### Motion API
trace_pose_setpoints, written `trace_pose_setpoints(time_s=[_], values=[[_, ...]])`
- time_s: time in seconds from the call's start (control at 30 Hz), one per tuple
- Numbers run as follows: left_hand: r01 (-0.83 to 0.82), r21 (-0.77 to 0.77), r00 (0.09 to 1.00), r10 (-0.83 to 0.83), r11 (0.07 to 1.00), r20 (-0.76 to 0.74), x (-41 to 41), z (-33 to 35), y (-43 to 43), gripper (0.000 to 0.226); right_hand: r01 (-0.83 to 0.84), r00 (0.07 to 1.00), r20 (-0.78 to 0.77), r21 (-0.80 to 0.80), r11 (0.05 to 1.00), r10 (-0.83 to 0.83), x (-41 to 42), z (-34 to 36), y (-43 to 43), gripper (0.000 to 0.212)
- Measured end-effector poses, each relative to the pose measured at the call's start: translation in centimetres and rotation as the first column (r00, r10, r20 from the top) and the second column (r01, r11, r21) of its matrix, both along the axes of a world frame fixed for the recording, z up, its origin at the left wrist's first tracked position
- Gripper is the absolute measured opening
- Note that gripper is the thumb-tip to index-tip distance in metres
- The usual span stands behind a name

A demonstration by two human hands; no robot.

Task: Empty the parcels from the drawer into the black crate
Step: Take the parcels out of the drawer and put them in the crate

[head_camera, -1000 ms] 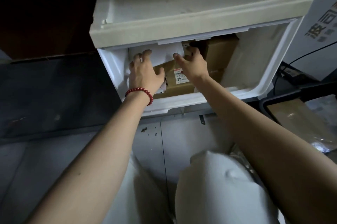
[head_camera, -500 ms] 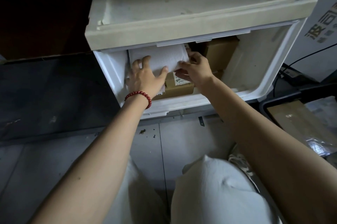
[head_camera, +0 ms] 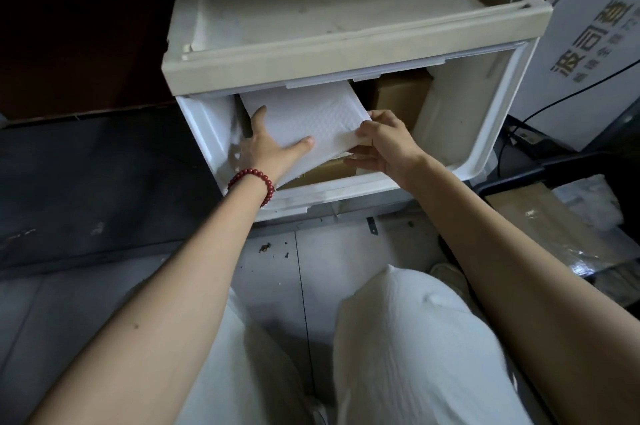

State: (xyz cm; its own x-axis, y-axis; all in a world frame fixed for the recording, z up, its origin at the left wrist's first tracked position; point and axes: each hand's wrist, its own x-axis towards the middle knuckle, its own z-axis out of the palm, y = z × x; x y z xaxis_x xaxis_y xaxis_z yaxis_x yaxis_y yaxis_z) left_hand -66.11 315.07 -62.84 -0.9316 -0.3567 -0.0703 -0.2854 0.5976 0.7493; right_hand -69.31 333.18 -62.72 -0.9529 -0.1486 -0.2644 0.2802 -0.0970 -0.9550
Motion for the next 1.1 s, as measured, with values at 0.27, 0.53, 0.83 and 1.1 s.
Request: trace_pose_setpoints(time_s=[0.27, 0.53, 0.83, 1.1], values=[[0.129, -0.003, 0.984, -0.128, 0.992, -0.126, 0.4, 0.2, 0.3, 0.110, 0.066, 0.996, 0.046, 0.094, 0.993, -0.071, 2.1, -2.2, 1.8, 0.037], [0.235, -0.082, 0.968, -0.241, 0.968, -0.064, 1.8, -0.6, 1.0, 0.110, 0.136, 0.988, 0.058, 0.101, 0.986, -0.142, 4.3, -3.6, 3.6, 0.030], [0.358, -0.131, 0.918, -0.374, 0.924, -0.132, 4.2, 0.1, 3.9, 0.074, 0.210, 0.976, 0.076, -0.100, 0.973, -0.203, 7.2, -3.3, 6.4, 0.057], [0.567, -0.244, 0.805, -0.592, 0.786, -0.038, 4.6, 4.7, 4.1, 0.085, 0.223, 0.975, 0.024, -0.168, 0.960, -0.222, 8.8, -2.4, 7.4, 0.069]])
